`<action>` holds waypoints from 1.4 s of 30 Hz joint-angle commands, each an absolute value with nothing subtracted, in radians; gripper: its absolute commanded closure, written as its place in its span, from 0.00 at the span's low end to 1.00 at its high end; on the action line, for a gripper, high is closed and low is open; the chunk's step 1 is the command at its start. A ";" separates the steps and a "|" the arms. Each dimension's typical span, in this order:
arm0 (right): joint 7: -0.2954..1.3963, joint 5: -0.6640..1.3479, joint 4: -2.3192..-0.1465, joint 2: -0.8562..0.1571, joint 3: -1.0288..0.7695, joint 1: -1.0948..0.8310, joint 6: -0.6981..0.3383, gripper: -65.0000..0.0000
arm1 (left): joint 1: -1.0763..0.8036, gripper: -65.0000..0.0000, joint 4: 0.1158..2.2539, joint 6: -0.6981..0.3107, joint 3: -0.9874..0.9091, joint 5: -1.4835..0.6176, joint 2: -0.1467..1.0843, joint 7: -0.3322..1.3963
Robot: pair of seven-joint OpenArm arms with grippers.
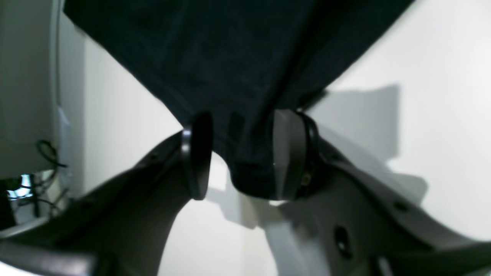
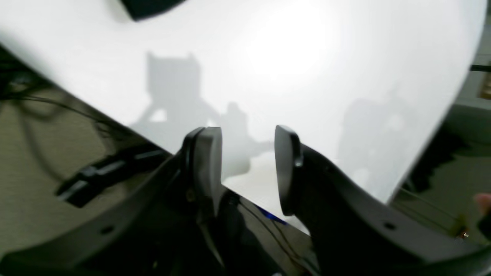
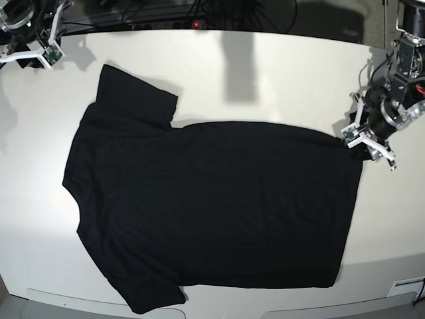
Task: Fold the T-shirt properly
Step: 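Move the left gripper to the shirt's hem corner and grasp it, then move the right gripper to the sleeve-side corner and grasp it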
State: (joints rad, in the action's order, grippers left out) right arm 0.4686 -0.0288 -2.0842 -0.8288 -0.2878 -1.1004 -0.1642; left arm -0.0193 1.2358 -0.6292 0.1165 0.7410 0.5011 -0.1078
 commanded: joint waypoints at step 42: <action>0.188 0.029 -1.930 -1.245 -0.218 -1.032 -0.093 0.59 | -0.052 1.00 1.221 -0.698 0.205 0.451 0.513 0.164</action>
